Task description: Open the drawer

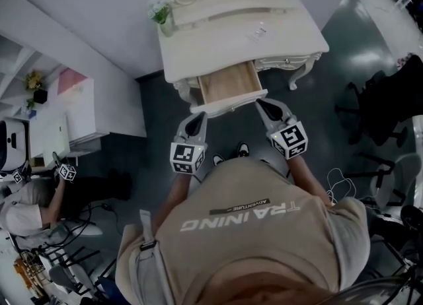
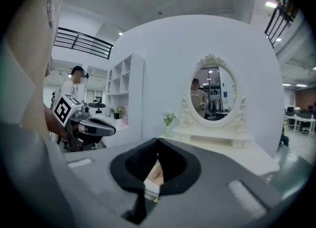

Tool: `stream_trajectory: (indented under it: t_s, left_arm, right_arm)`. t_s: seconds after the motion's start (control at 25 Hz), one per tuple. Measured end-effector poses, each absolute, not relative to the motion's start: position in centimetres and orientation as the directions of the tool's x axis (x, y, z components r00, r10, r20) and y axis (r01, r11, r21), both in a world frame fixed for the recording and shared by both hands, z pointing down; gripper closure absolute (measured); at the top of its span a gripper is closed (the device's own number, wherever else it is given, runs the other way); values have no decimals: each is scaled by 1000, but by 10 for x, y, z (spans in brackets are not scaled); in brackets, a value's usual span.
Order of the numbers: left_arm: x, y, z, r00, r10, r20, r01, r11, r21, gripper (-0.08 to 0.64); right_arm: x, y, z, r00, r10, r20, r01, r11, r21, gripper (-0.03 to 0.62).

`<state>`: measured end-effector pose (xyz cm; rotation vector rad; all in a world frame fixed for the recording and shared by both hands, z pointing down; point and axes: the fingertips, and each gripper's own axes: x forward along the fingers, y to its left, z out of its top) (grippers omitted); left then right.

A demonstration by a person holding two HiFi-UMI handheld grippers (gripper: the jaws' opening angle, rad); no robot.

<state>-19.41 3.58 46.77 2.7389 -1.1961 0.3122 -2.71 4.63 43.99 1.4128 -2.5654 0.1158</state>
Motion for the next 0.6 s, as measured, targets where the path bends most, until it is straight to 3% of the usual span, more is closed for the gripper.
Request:
stream_trajectory:
  t_s: [0.6]
  left_arm:
    - [-213,15,491,665,-693,278,-736,-671,87,561]
  right_arm:
    - [-45,34,458,-520,-813,263,-842,540,4,589]
